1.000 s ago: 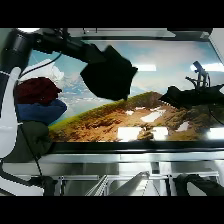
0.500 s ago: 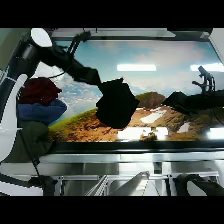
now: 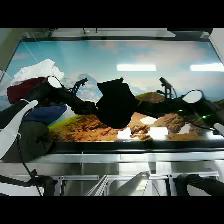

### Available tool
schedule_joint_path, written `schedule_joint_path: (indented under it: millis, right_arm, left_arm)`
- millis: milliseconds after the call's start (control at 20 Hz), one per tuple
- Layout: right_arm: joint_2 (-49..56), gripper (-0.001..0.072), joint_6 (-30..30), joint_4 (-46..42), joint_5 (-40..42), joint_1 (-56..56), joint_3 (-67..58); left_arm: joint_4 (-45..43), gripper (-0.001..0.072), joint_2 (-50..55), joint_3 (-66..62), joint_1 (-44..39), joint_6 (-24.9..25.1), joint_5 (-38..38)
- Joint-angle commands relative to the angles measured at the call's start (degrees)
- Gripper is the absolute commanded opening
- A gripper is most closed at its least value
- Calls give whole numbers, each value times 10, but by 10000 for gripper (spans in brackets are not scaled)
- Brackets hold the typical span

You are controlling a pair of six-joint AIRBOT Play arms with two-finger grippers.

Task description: Fold the shirts.

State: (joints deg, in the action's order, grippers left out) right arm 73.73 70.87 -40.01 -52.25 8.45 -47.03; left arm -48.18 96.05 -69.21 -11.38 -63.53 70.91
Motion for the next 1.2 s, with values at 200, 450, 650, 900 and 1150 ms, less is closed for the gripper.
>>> schedule_joint_path:
  millis: [200,450,650,900,1150]
  right_arm:
    - [75,620,-25,54,134,29,0]
    - [109,268,-137,159,156,30,-32]
    - [123,20,-198,227,149,30,-53]
    - [68,19,-255,227,85,25,-93]
    - [-146,19,-278,227,78,0,-137]
  left_arm:
    - [63,695,88,-32,-23,39,-5]
    - [63,95,97,-110,-41,40,28]
    - [64,3,94,-180,-40,26,115]
    - [63,3,31,-252,-40,2,162]
    - [89,3,-88,-374,-41,-48,172]
